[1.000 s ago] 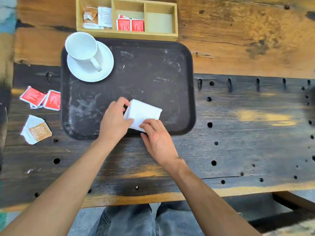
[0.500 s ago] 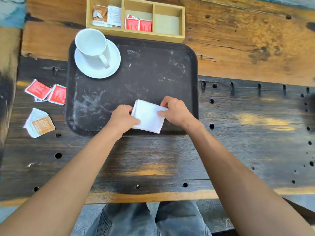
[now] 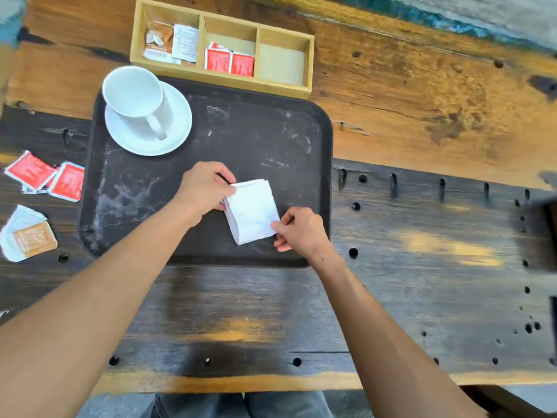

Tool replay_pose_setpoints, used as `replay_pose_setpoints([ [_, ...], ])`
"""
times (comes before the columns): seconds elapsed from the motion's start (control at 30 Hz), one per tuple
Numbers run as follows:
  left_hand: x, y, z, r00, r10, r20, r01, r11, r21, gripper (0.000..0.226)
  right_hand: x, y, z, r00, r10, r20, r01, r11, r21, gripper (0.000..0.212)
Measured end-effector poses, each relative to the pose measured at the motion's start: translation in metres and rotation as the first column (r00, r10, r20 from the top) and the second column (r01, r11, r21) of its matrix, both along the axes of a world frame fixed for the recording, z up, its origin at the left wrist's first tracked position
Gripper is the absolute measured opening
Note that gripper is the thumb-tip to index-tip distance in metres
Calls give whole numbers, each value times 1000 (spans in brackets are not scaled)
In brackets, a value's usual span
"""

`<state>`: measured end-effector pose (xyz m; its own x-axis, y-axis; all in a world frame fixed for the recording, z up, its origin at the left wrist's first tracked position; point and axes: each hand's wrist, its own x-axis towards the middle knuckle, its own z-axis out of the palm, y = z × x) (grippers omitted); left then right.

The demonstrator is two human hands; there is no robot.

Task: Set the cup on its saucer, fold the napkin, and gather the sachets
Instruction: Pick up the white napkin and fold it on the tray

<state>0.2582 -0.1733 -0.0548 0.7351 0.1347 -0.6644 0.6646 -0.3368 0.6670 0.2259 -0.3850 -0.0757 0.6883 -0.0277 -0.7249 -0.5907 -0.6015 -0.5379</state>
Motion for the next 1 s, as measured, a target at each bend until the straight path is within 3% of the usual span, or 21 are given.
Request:
replay_pose_setpoints([
  [0.17,41,-15,3,994,-23,105,18,999,51,29,24,1,-2,988,-152,27,151,988,40,11],
  [0.43,108,-39,-7,963,10,270,-40,994,104,37,96,-4,1,985,-145,96,145,989,6,14],
  [0.5,113,-43,-6,942,-28,335,-9,994,110,49,112,-5,4,986,-129,107,130,992,4,16],
  [0.57,111,-42,-6,891,-169,421,96,977,189,60,123,-7,6,989,-101,105,101,995,5,21],
  [0.63,101,-39,-9,795,-410,447,243,891,384,66,126,-9,9,985,79,152,-57,988,-144,26],
  [0.7,87,-35,-16,671,-648,361,373,716,590,72,122,-13,10,884,398,247,-246,843,-477,36],
  [0.73,80,-32,-21,616,-731,293,423,622,659,74,118,-15,11,808,506,301,-281,780,-559,47],
  [0.8,68,-25,-30,560,-810,172,488,490,723,72,116,-18,11,671,635,383,-395,743,-541,74],
  [0.9,64,-17,-39,552,-828,99,522,436,733,70,123,-22,7,543,790,285,-571,596,-565,88],
  [1.0,65,-14,-42,563,-822,89,523,437,732,73,128,-25,4,510,833,213,-607,524,-598,88],
])
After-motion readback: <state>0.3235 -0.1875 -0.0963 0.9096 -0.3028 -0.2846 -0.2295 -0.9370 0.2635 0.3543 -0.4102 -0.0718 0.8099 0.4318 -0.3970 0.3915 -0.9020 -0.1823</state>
